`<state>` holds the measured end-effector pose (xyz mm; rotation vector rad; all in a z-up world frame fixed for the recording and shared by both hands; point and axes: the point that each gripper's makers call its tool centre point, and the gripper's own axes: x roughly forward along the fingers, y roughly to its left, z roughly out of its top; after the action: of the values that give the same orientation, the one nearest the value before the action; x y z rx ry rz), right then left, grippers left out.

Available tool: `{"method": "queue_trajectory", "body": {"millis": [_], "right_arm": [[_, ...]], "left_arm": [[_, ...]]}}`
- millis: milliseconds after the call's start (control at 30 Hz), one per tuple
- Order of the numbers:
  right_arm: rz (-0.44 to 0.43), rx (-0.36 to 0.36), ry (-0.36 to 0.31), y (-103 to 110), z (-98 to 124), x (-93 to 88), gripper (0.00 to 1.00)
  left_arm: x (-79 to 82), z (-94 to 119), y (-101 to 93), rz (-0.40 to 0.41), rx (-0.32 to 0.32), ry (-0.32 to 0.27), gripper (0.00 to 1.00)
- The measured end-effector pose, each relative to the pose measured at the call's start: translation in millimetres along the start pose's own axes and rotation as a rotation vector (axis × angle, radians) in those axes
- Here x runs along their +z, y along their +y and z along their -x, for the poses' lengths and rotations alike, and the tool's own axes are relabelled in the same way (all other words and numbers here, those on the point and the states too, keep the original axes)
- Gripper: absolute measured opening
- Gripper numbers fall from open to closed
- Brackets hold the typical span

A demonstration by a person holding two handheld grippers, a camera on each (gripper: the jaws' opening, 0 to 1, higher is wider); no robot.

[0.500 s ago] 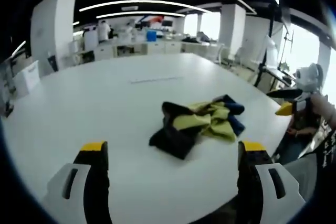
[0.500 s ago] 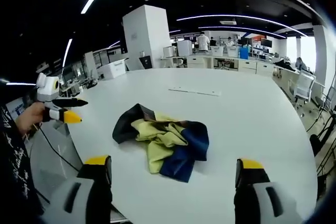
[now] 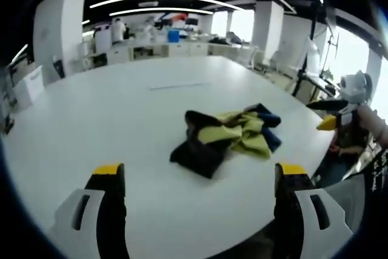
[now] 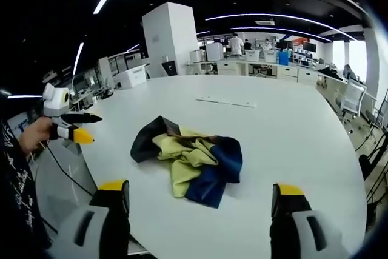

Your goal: Fold the garment on the visible template until the final outline fits inside the template.

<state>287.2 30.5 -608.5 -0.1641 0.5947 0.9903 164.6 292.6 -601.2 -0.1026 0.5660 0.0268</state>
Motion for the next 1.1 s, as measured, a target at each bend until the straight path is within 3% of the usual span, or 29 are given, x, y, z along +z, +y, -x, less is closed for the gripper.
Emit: {"method": "queue_trajectory", "body": {"millis": [300,500,667,1100], "right_arm": [[-0.004,-0.003,0.001,-2.3,-1.1,-0.6,0.97],[-0.017,0.003,-0.003,-2.7,-3.2,-1.8,0.95],[-0.012,0.008,0.003,-6.7,-6.5,0.4,0.94],[-0.010,0.010,-0.020,-27.4,-22.3,21.9,0.87]], "left_arm": [[0.7,-0.4,1.3,0.007,-0.003,-0.002,0.99],[3.8,1.6,5.4,-0.010,0.014,-0.015,0.90],[7.4,-1.4,8.8,-0.006,0.013,-0.017,0.88],[21.8,-25.4,12.5,-0.006,-0.005,-0.039,0.78]]}}
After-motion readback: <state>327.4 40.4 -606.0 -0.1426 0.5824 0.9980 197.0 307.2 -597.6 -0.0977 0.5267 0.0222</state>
